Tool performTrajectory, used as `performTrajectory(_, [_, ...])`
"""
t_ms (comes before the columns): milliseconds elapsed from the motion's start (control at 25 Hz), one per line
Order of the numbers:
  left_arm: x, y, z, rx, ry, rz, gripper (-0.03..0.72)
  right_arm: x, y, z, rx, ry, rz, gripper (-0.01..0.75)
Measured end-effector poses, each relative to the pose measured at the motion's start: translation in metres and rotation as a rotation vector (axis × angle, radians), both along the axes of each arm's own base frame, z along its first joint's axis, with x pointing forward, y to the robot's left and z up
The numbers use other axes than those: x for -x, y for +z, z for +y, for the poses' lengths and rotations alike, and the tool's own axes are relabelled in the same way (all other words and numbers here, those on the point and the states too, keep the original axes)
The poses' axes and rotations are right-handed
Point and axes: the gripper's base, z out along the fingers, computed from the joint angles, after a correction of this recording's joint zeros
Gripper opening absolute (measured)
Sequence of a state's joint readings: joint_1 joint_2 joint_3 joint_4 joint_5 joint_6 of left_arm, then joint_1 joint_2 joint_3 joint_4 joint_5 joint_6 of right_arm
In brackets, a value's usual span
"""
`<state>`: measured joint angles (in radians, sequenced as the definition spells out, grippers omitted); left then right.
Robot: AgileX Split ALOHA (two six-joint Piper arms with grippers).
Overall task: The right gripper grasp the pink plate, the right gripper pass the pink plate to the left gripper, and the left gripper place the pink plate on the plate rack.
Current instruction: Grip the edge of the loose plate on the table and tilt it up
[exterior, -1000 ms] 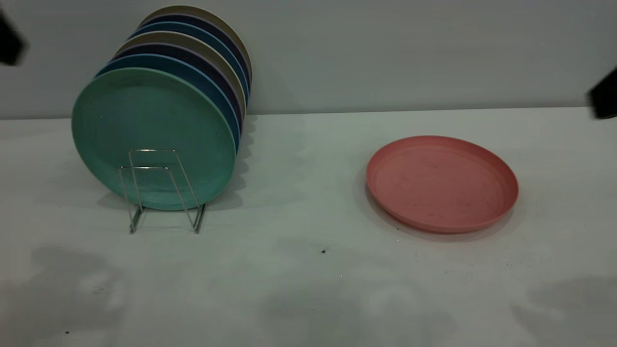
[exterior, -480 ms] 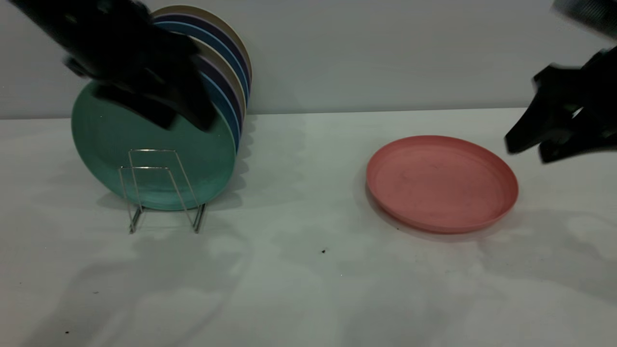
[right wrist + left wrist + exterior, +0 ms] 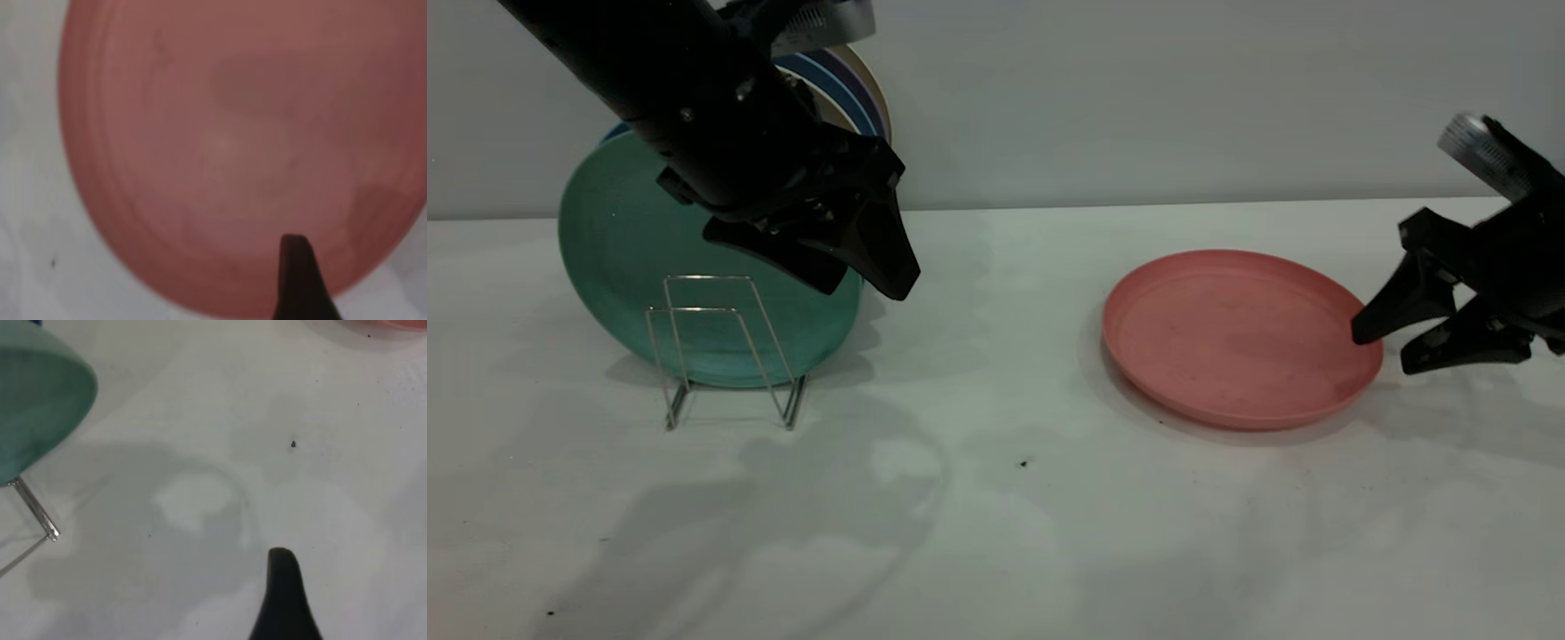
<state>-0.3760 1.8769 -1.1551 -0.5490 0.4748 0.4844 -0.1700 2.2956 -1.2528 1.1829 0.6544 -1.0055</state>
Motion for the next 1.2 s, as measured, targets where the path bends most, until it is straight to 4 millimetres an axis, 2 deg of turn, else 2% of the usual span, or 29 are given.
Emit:
performTrajectory(200, [0.000,0.000,0.000,0.000,0.000,0.000,0.567,-0.009,-0.024,-0.002,-0.046,-0.006,0.032,0.481])
performTrajectory(320, [0.000,0.000,0.000,0.000,0.001,0.000,0.567,-0.013,-0.032,-0.002,-0.065,-0.023,0.037,0.481])
performTrajectory(480, [0.000,0.000,0.000,0.000,0.001,0.000,0.567,-0.015,-0.033,-0.001,-0.079,-0.034,0.027,0.465])
performTrajectory(760, [0.000,0.000,0.000,0.001,0.001,0.001,0.567,-0.017,-0.039,0.000,-0.110,-0.057,0.021,0.382])
performTrajectory(840, [0.000,0.000,0.000,0.001,0.001,0.001,0.567,-0.017,-0.041,0.000,-0.111,-0.049,0.018,0.347])
performTrajectory(920, [0.000,0.000,0.000,0.001,0.002,0.000,0.567,-0.016,-0.043,0.001,-0.110,-0.034,0.013,0.277])
performTrajectory(1080, [-0.001,0.000,0.000,0.006,0.013,-0.007,0.567,-0.015,-0.046,0.001,-0.093,0.013,-0.014,0.060])
performTrajectory(1200, [-0.002,-0.003,-0.003,0.037,0.045,0.011,0.567,-0.013,-0.043,0.006,-0.125,0.104,-0.060,0.020])
